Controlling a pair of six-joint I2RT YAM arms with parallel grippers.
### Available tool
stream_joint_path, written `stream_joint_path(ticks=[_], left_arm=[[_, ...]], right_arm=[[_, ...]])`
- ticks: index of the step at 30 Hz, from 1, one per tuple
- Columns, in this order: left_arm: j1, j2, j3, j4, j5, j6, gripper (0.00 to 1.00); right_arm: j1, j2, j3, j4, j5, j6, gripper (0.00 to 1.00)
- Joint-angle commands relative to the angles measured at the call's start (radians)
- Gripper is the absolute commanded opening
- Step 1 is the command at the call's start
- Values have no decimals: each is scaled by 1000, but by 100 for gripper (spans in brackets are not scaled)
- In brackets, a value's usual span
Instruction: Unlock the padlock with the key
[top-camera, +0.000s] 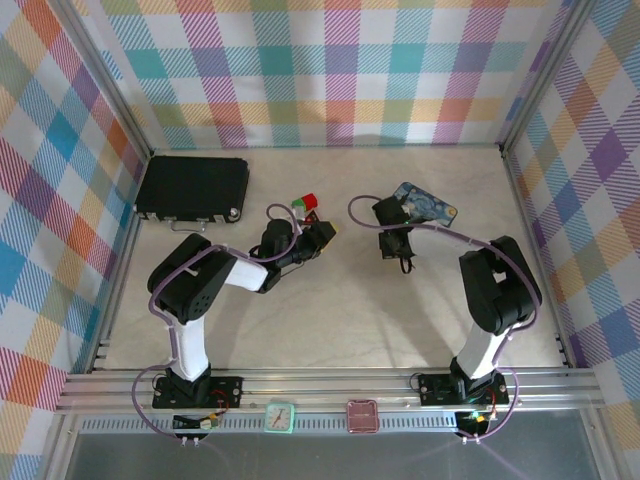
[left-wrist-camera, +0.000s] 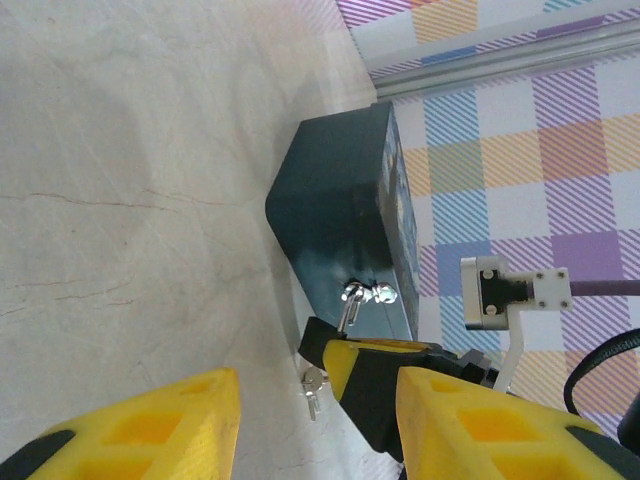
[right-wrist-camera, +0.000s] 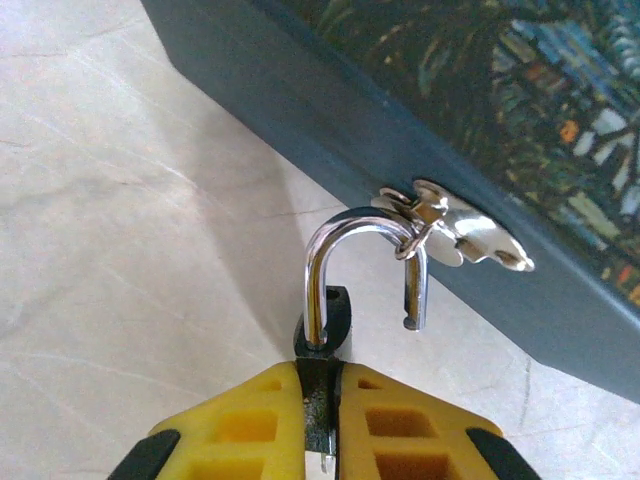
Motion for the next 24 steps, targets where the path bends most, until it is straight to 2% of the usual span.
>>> stream_joint_path(ticks=[1, 4, 6, 8, 11, 14, 20, 24], left_arm=[[-7, 15, 21, 98, 34, -12, 45], [-8, 27, 15, 131, 44, -30, 45], [-9, 34, 17, 141, 51, -40, 44], [-9, 40, 16, 152, 52, -47, 44], [-9, 47, 20, 172, 57, -60, 44], [-9, 48, 22, 177, 60, -66, 44], [-9, 43, 28, 170, 58, -65, 44], [-11, 48, 35, 166, 63, -67, 44]], right_arm=[[-38, -28, -27, 31, -246, -27, 6], [-95, -47, -49, 66, -421, -4, 5], [-122, -43, -56, 66, -472, 12, 7], [-129, -44, -62, 61, -455, 16, 14], [-129, -65, -67, 51, -388, 19, 31], [-127, -97, -73, 53, -375, 25, 42], [-99, -101, -116, 95, -361, 62, 44], [-54, -87, -116, 92, -263, 92, 42]])
